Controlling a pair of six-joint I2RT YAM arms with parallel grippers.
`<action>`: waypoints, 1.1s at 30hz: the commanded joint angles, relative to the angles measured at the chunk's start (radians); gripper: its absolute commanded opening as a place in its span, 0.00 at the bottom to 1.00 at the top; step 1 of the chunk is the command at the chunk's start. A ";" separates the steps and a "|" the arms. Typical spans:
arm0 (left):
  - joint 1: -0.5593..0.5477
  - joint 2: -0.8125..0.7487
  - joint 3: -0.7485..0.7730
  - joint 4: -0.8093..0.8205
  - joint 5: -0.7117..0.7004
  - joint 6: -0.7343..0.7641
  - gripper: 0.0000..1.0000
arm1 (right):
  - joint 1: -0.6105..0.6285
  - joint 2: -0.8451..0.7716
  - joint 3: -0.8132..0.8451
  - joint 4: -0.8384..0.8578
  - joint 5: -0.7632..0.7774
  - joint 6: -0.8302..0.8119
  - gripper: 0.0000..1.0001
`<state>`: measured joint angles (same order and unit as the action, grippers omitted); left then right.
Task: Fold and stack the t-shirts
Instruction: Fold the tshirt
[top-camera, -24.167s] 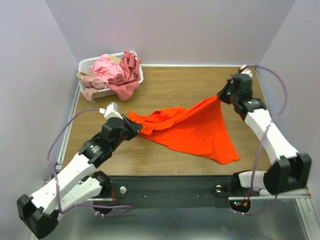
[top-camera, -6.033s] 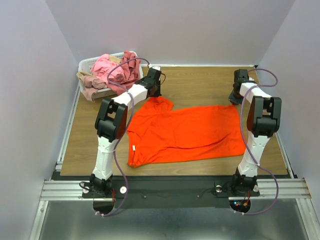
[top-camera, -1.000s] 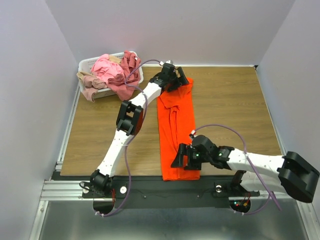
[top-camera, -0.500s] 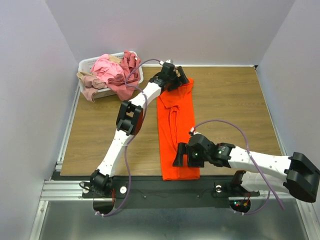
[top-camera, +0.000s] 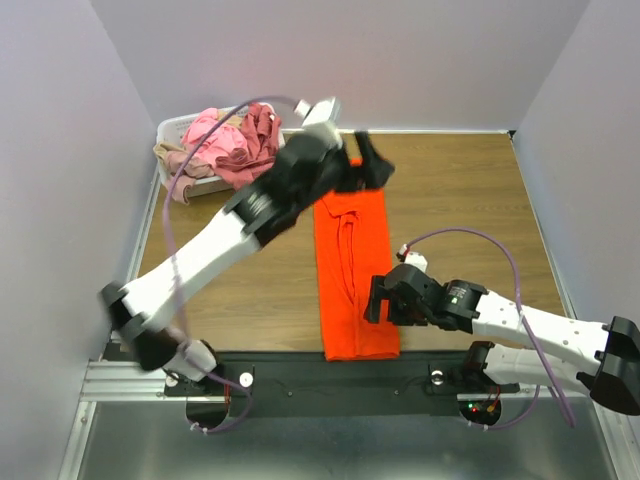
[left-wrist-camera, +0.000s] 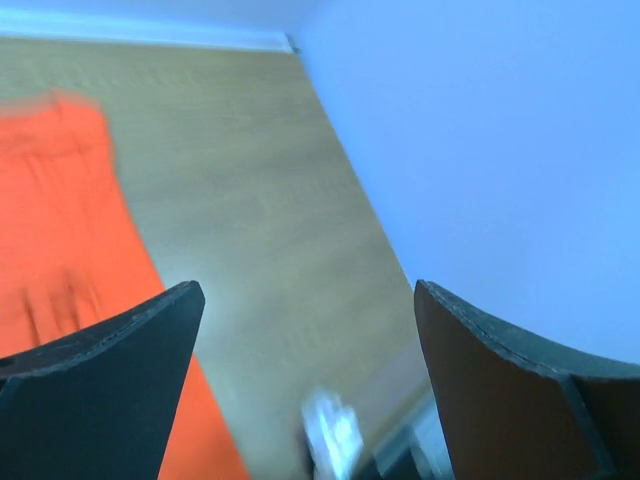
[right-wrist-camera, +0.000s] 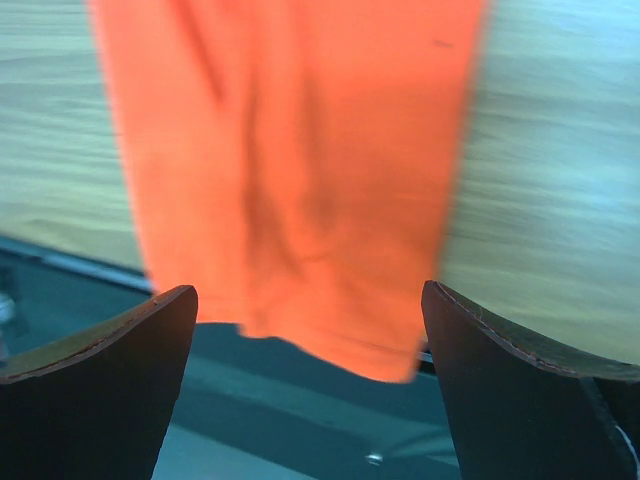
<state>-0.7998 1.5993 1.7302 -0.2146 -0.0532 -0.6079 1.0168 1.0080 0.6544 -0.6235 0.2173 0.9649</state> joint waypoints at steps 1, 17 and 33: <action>-0.165 -0.255 -0.592 0.020 -0.167 -0.189 0.99 | 0.006 -0.054 -0.030 -0.142 0.079 0.051 1.00; -0.613 -0.438 -1.156 -0.034 -0.172 -0.828 0.97 | 0.005 -0.221 -0.233 -0.137 -0.185 0.124 0.99; -0.611 -0.325 -1.245 0.041 -0.117 -0.892 0.69 | 0.005 -0.180 -0.274 0.019 -0.213 0.178 0.69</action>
<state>-1.4097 1.2427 0.5163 -0.1516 -0.1719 -1.4792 1.0168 0.7910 0.4034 -0.6765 0.0135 1.1229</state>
